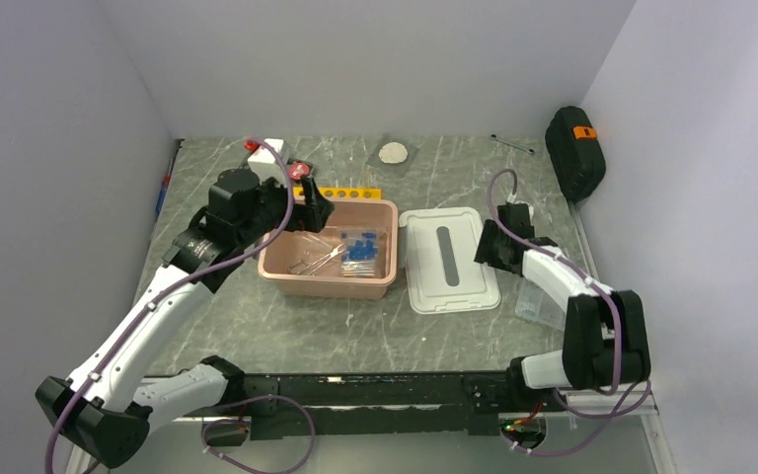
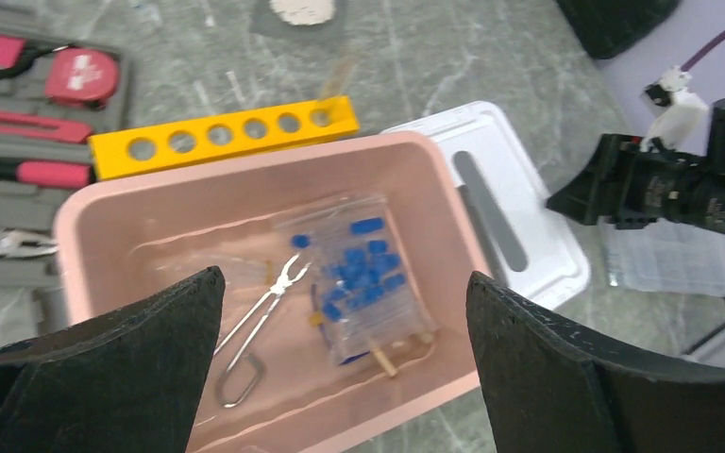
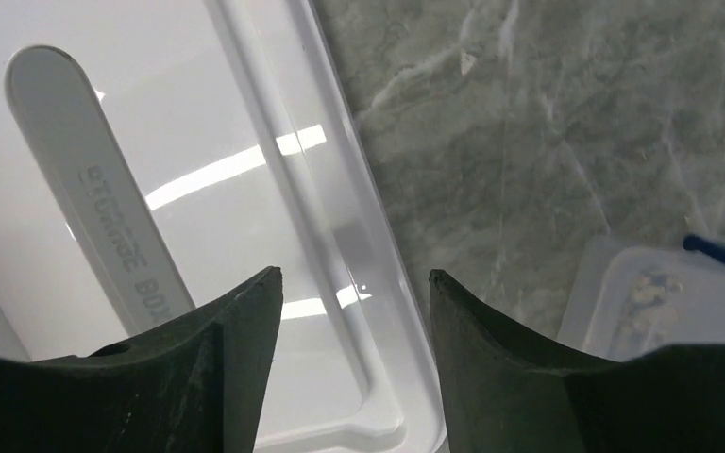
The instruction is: Organize the chemistry lab equipment
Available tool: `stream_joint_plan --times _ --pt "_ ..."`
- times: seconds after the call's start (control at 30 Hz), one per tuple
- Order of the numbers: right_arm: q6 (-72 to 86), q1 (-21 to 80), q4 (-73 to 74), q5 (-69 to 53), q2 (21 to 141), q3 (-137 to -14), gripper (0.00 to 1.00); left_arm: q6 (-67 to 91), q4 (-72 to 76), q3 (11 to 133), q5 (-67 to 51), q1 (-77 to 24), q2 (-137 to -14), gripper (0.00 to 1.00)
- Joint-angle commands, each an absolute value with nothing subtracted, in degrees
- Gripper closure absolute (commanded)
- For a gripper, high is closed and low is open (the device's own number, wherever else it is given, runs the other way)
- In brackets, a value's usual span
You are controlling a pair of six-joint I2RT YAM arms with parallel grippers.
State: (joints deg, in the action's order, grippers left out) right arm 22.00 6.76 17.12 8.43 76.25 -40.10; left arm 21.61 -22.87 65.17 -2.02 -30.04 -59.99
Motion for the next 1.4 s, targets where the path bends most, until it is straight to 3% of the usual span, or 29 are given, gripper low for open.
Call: stream_joint_plan --times 0.0,0.3,0.53,0.8,1.07,1.37 --pt "15.7 4.4 16.6 5.1 81.3 -45.6 0.42 16.5 -26.3 63.8 -1.4 -26.5 -57.9 0.01" --pt "10.6 2.6 17.6 0.4 87.8 -48.3 0.60 10.7 -28.6 59.9 4.2 -24.4 -54.3 0.01" --pt "9.8 2.6 17.8 0.6 90.1 -48.9 0.62 10.0 -28.6 58.9 4.6 -23.6 -53.2 0.01" --pt "9.5 2.6 18.9 0.7 93.4 -49.9 0.71 9.8 -28.6 58.4 5.1 -23.3 -52.7 0.01" --pt "11.7 2.6 16.5 -0.7 92.1 -47.9 1.00 10.0 -27.8 58.3 2.9 -23.2 -53.2 0.01" --pt "15.9 1.0 12.1 -5.8 87.2 -43.9 1.00 13.3 -25.3 60.4 -4.8 -23.3 -55.0 0.01"
